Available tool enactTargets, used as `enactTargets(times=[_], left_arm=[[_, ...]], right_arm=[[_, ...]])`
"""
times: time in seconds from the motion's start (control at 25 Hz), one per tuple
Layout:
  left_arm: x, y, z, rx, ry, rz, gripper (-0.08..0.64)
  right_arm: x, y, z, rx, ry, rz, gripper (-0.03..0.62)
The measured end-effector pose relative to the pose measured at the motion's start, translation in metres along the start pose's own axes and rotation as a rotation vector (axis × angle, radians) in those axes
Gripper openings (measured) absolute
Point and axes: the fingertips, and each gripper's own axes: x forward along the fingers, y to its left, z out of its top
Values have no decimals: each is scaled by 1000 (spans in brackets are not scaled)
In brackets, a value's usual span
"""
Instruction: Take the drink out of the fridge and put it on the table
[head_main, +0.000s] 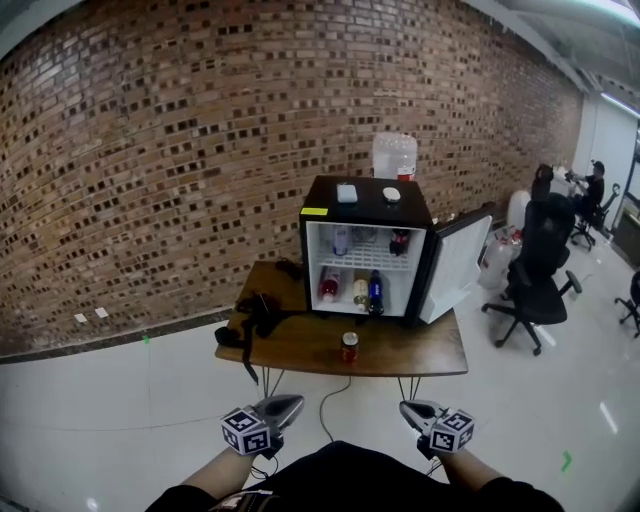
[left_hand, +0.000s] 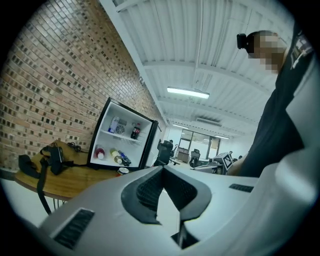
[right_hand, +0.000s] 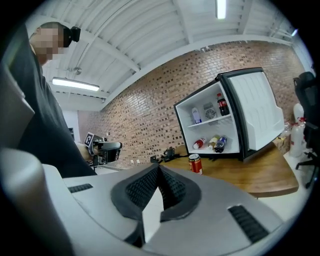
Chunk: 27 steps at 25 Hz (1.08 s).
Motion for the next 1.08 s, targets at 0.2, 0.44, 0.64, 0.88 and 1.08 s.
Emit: enactTargets(times=[0.2, 0.44, 0.64, 0.88, 1.08], left_arm=[[-7, 0, 0, -6, -13, -10, -9], [-9, 5, 1, -13, -29, 12, -9], [-9, 8, -1, -19, -32, 24, -9], [-8, 13, 1, -21, -32, 32, -8], [-11, 18, -1, -24, -34, 26, -8]], right_arm=[[1, 6, 12, -26, -9, 8, -6], [1, 3, 11, -33, 8, 19, -6], [4, -2, 11, -43, 17, 28, -6], [8, -5, 13, -47, 24, 40, -6], [13, -5, 9, -52, 24, 38, -6]])
